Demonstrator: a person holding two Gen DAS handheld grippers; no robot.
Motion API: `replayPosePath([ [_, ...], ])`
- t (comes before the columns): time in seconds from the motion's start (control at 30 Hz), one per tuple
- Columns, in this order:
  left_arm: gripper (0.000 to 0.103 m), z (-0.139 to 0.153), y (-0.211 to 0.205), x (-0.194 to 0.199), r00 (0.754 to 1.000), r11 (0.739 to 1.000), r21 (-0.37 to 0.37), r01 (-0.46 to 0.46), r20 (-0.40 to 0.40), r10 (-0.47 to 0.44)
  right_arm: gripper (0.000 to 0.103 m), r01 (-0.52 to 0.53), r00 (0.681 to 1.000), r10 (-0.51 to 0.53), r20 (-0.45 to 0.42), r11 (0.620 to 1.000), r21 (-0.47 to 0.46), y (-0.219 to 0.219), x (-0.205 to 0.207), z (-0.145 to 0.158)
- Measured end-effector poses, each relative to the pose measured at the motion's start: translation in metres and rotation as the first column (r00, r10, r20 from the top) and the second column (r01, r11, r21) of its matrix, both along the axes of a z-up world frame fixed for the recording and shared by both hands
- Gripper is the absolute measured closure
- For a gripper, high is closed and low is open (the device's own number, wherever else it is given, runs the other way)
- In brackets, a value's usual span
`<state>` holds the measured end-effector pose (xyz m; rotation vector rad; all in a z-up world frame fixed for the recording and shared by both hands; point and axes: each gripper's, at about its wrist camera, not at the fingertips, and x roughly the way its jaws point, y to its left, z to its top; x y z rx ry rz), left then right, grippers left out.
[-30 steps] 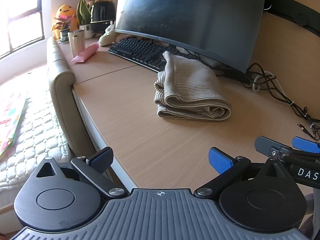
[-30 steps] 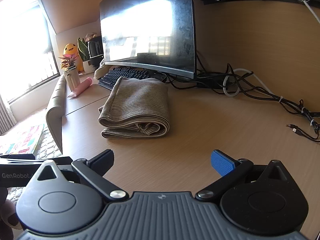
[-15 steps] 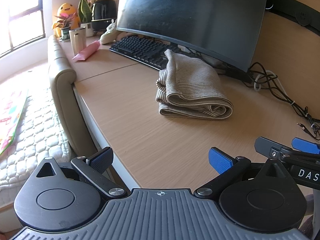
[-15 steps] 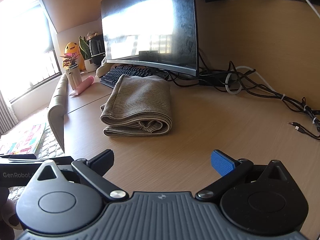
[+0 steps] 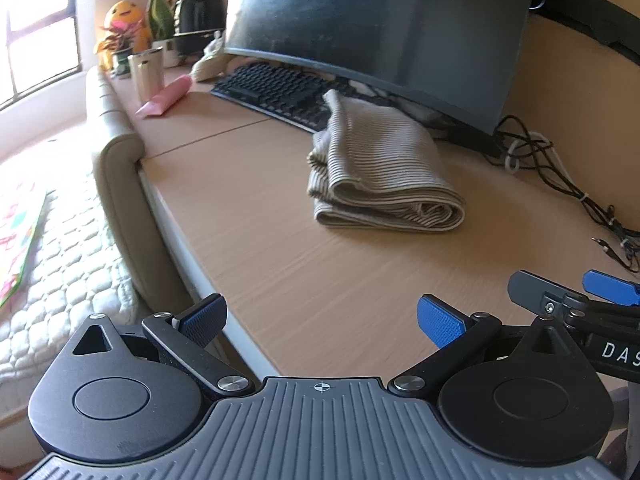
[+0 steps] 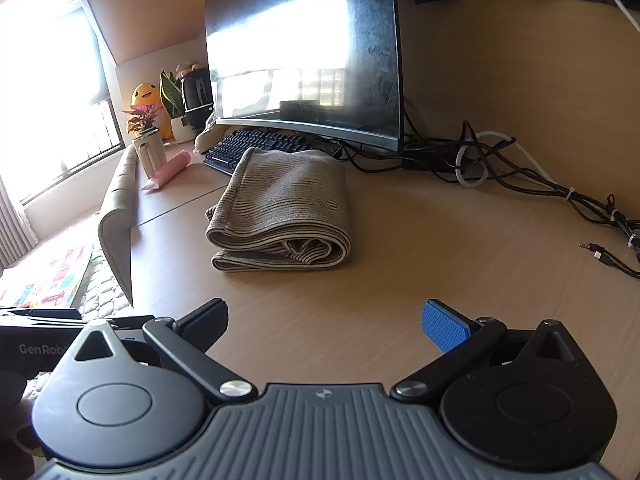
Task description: Fold clothes
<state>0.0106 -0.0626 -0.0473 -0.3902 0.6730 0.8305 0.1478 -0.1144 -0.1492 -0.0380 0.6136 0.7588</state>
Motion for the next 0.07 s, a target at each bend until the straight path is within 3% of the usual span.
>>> replayPosePath([
  [0.07,0.0,-0.0002,0.0091,0.0012,0.999,0.999,-0.024,0.028,0.02,-0.027,0.0,0.009,1.0,-0.009,-0.006,1.0,0.004,-0.001,0.0016,-0.0006],
])
